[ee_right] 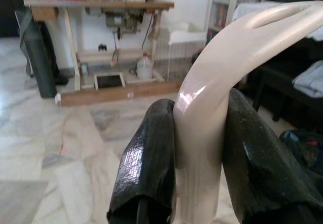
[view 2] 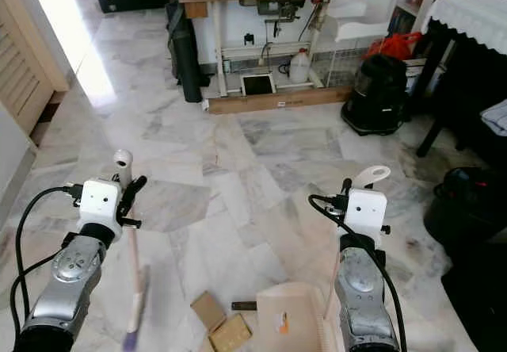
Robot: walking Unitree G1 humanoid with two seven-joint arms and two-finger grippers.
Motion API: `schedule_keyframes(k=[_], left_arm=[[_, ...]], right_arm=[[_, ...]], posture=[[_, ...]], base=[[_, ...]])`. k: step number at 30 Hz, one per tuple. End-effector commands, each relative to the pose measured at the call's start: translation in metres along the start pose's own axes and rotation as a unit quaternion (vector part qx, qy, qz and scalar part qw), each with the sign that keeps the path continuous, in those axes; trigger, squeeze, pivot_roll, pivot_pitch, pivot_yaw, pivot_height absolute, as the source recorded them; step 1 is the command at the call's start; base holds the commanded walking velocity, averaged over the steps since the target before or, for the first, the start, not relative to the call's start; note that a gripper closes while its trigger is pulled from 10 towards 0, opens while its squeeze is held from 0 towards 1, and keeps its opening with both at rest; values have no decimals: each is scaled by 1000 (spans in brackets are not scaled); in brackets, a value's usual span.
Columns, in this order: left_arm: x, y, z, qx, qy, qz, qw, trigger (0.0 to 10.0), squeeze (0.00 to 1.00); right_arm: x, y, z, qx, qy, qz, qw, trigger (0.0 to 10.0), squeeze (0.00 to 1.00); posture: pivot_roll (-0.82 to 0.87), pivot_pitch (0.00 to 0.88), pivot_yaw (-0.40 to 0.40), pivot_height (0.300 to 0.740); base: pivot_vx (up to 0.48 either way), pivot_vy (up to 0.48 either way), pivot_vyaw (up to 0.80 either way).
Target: Sweep floor
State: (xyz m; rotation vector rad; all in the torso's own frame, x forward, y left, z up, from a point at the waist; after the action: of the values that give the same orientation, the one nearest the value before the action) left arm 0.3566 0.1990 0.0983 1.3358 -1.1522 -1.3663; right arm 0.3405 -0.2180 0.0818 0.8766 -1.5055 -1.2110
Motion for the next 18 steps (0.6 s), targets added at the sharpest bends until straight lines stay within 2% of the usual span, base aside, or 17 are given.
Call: schedule_keyframes(k=[1,9,13,18], left_arm=[[-1,-1,0,-7,2,-13,1000,10000,0],[3,-17,-1,-50,-7,-24,998,10000,0],[9,-21,-2,-67,-17,-11,998,10000,0],[12,-24,-2,-77,-21,6,997,10000,0]], right_arm=[[4,-2,0,-4,-6,4,1000,10000,0],[11,-31,6,-59,-17,41,997,10000,0],[14,-43,7,-79,-21,49,995,10000,0],[13,-48,6,-84,-20,48,995,10000,0]], posture=[[-16,53,20,740],[-14,57,25,740],[-12,59,27,740],[-8,61,27,740]], base=[[0,0,0],[0,0,0],[0,0,0],[0,0,0]])
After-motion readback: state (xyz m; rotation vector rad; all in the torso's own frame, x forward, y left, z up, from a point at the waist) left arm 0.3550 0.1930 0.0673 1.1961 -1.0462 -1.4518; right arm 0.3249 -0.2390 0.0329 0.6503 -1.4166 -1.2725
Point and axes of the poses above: a point about 5 cm out from each wrist's last joint towards the gripper, its own z axis pointing back from the gripper into the wrist, its own y axis along the axis of the wrist's last joint, x = y × z, the point moved 6 cm from there along -z, pointing out of the wrist towards the gripper, and after that the axes turned 7 degrees about z, right-handed, at the moved point
